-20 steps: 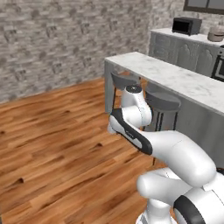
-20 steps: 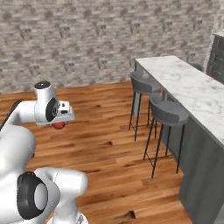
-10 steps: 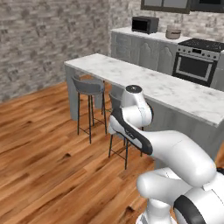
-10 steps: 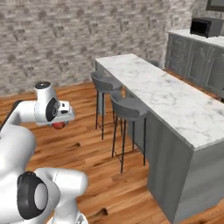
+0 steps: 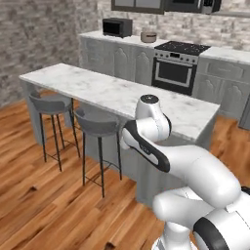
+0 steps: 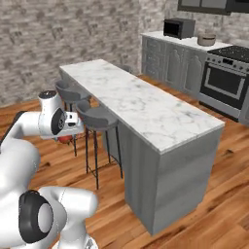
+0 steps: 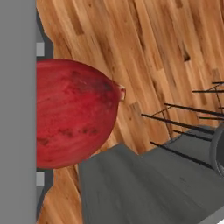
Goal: Turn on the sink faucet. Then move the onion from the counter to the sink. Turn off the sink. Move the vegetable from the sink to the pot next to the stove. Finally move the pot to the rear right burner.
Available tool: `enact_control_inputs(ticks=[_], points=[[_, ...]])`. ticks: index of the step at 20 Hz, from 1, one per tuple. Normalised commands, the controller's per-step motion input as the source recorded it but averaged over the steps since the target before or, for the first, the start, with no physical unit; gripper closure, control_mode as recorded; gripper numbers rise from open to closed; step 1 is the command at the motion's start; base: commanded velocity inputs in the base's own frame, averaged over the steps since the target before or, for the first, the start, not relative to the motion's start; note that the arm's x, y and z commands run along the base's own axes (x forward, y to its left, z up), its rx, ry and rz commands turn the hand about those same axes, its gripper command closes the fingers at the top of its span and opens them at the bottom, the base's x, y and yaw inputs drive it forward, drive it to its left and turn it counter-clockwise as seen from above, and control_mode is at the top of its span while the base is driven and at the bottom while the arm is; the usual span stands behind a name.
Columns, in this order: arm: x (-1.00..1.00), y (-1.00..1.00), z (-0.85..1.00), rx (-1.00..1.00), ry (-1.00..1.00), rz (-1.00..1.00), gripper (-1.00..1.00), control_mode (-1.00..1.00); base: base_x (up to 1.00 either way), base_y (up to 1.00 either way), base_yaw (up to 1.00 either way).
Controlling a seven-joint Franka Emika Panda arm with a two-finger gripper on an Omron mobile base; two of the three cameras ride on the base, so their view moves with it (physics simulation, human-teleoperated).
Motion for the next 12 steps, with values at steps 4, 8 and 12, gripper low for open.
enact_control_inputs(ticks=[4, 8, 12], points=[[0.0, 0.0, 0.0, 0.0, 0.0, 0.0, 1.0, 1.0, 0.0, -0.86, -0.32], [0.0, 0.0, 0.0, 0.0, 0.0, 0.0, 1.0, 1.0, 0.0, -0.86, -0.32], [0.0, 0.0, 0.0, 0.0, 0.0, 0.0, 1.0, 1.0, 0.0, -0.8, -0.32]])
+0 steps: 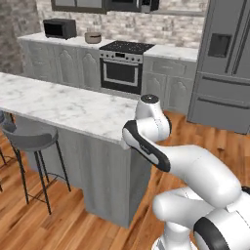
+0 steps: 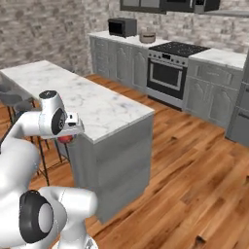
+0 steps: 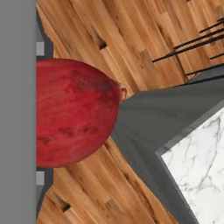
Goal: Turn on the sink faucet. Then move the onion from the counter to the sink. Turn off the sink. Move the vegetable from the sink to the pot next to the stove. Finally move the pot to the rear right burner.
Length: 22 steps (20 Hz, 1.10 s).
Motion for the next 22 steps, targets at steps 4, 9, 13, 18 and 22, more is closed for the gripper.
enact_control_inputs(ticks=[4, 9, 13, 18, 22], points=[[0.0, 0.0, 0.0, 0.0, 0.0, 0.0, 1.0, 1.0, 0.0, -0.81, -0.33], [0.0, 0.0, 0.0, 0.0, 0.0, 0.0, 1.0, 1.0, 0.0, -0.75, -0.32], [0.0, 0.0, 0.0, 0.0, 0.0, 0.0, 1.0, 1.0, 0.15, -0.57, -0.28], [0.0, 0.0, 0.0, 0.0, 0.0, 0.0, 1.0, 1.0, 0.51, -0.31, -0.19], [0.0, 0.0, 0.0, 0.0, 0.0, 0.0, 1.0, 1.0, 0.75, -0.2, -0.08]])
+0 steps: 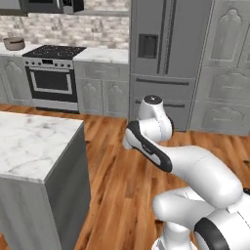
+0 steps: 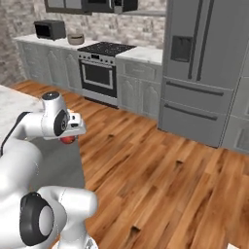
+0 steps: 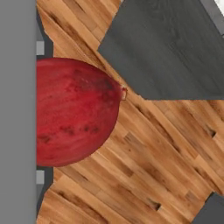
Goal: Turn on the sink faucet. Then move the onion from the counter to the sink. Turn off the sink. Move the vegetable from the sink to the pot next to the stove. Finally move the pot to the rear right burner.
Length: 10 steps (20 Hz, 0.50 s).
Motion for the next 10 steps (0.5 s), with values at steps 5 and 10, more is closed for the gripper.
enact_control_inputs(ticks=[5, 10], points=[[0.0, 0.0, 0.0, 0.0, 0.0, 0.0, 1.0, 1.0, 0.8, -0.25, -0.01], [0.0, 0.0, 0.0, 0.0, 0.0, 0.0, 1.0, 1.0, 0.81, -0.24, 0.02]])
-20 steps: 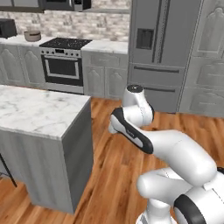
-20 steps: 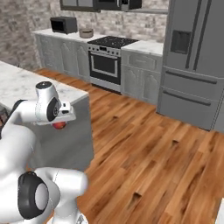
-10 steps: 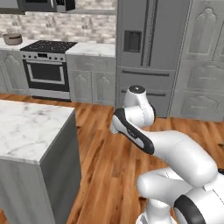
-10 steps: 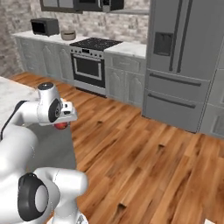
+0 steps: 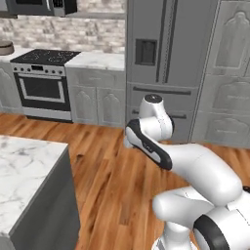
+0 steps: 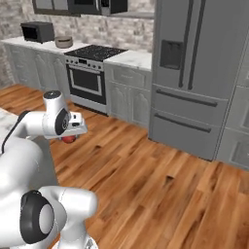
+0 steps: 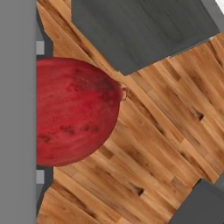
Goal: Turn on the sink faucet. Then move the onion from the counter to the sink. Turn off the sink. Move the vegetable from the sink to the pot next to the stove. Finally move the pot to the rear right burner.
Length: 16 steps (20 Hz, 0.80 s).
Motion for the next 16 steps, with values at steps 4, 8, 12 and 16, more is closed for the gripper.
enact_control_inputs(ticks=[4, 8, 12, 16], points=[[0.0, 0.0, 0.0, 0.0, 0.0, 0.0, 1.0, 1.0, 0.82, -0.22, 0.09], [0.0, 0.0, 0.0, 0.0, 0.0, 0.0, 1.0, 1.0, 0.88, -0.17, 0.11], [0.0, 0.0, 0.0, 0.0, 0.0, 0.0, 1.0, 1.0, 0.89, -0.12, 0.11], [0.0, 0.0, 0.0, 0.0, 0.0, 0.0, 1.0, 1.0, 0.8, -0.16, 0.12]])
